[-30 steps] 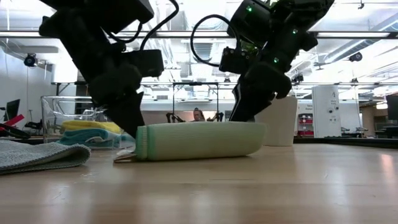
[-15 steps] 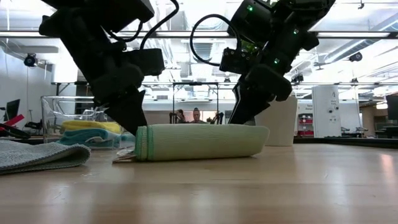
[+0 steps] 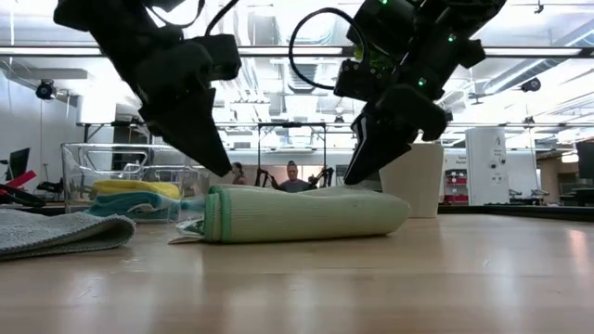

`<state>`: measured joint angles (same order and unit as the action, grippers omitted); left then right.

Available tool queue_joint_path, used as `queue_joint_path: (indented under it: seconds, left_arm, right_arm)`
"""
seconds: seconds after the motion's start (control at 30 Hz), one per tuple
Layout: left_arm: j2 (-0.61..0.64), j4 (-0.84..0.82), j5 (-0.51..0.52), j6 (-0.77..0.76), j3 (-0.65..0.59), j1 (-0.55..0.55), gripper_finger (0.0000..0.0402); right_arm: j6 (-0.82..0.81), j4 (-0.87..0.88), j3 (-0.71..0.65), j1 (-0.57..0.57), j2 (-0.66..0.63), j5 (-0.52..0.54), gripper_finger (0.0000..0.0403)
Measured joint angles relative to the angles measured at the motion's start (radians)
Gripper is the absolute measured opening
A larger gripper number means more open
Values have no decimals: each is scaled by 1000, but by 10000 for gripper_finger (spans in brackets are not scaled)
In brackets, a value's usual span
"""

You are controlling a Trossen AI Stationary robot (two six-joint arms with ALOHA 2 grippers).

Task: Fold microfiber towels
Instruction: Stack the folded light green microfiber towel on top of the yellow microfiber towel on the bin

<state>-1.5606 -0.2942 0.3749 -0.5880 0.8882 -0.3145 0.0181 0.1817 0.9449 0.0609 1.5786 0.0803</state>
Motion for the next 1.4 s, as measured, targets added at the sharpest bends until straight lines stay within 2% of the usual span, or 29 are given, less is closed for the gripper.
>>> queue_joint_path:
  seconds: [0.43,0.6,1.07,1.2,1.4]
  left_arm:
    - [23,5,-3,-6,14,0,119]
    - [15,96,-3,-6,3,-3,119]
    - [-19,95,-5,-60,-37,-8,118]
    - [-25,109,-53,-60,-50,-8,118]
    - [-25,231,-79,-54,-110,-8,114]
  right_arm:
    - [31,-77,-1,53,0,-11,58]
    - [53,-145,-1,79,0,-30,58]
    - [60,-188,-27,79,1,-29,58]
    - [60,-188,-27,79,1,-29,58]
    - [27,-191,-28,72,1,-28,58]
